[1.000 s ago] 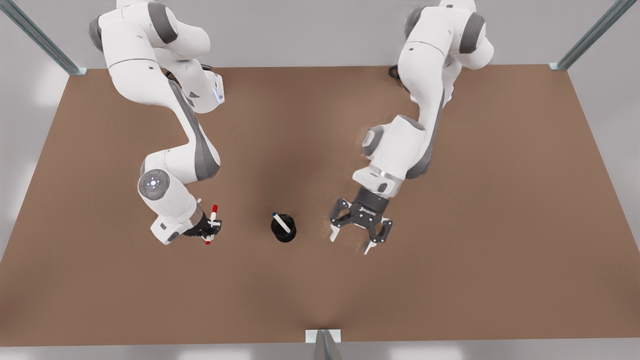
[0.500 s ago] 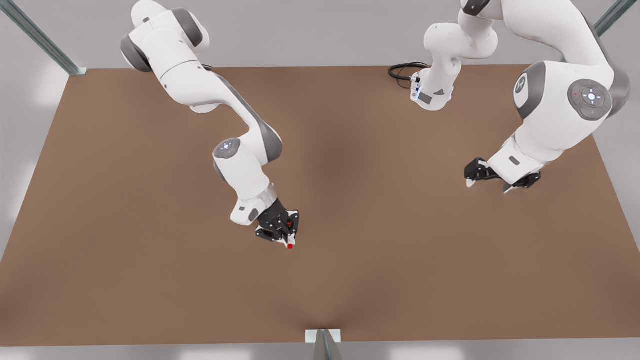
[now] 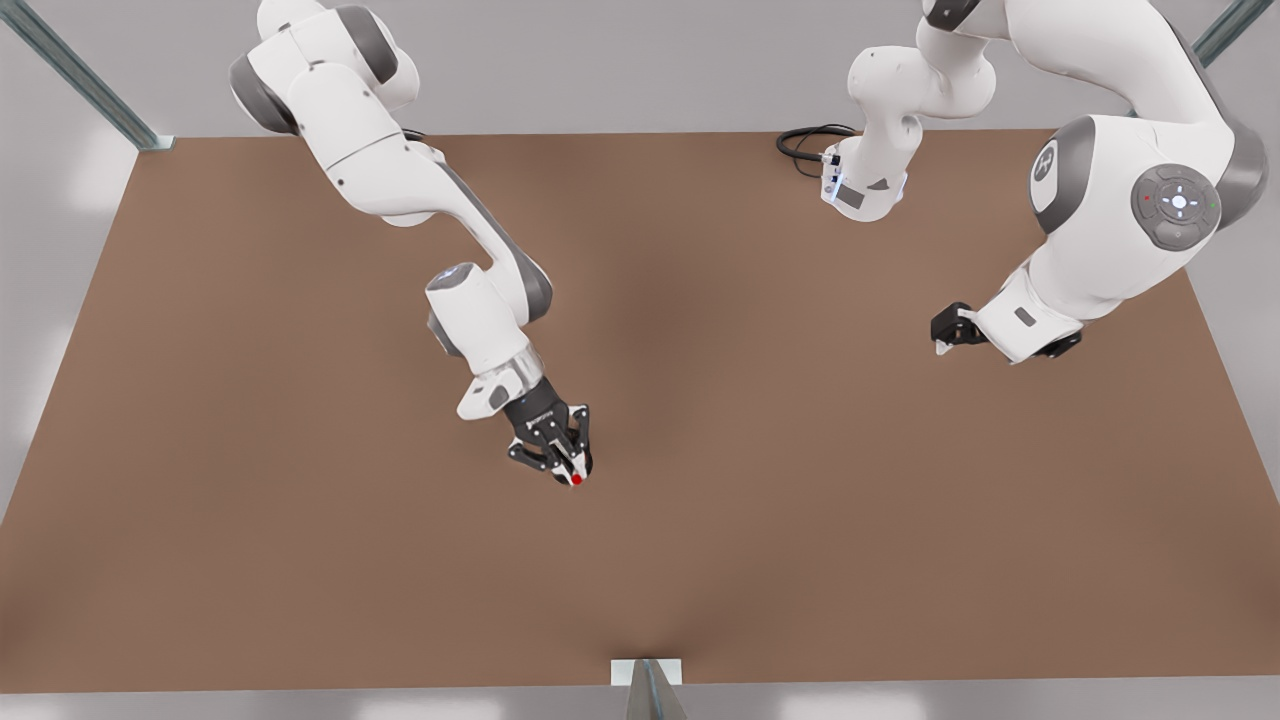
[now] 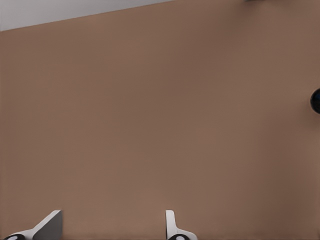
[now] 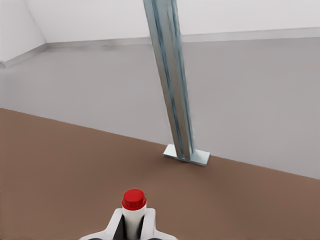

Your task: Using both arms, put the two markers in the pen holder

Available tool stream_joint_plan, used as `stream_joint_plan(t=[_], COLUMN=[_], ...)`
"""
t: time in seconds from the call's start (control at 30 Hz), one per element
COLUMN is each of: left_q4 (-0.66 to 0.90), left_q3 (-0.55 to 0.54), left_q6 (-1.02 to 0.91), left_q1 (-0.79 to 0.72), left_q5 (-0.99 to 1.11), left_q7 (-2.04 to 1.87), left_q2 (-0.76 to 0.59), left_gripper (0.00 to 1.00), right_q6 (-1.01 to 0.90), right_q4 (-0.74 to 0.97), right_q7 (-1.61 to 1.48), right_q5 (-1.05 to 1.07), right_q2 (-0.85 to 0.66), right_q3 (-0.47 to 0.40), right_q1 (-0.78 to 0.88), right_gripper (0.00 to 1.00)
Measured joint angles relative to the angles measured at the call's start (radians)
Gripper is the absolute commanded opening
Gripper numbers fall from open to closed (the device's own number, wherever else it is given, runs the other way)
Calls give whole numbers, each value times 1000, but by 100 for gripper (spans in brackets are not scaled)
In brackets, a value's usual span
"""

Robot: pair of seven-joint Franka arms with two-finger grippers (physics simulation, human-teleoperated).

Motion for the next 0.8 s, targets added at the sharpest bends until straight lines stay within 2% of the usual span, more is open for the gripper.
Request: stream_joint_plan(t=[0.33, 0.8], left_q4=[0, -2], left_q3=[1, 4], left_q6=[-2, -9], left_q1=[3, 4], left_q5=[-2, -22], left_q7=[-2, -7], left_q2=[1, 33], left_gripper=[100, 100], right_q6=[191, 299], right_q4=[-180, -193], right_q7=[16, 2], right_q5=[-6, -7], right_q2=[-18, 0], right_q3=[-3, -31], right_q1=[-12, -36], right_gripper=[23, 24])
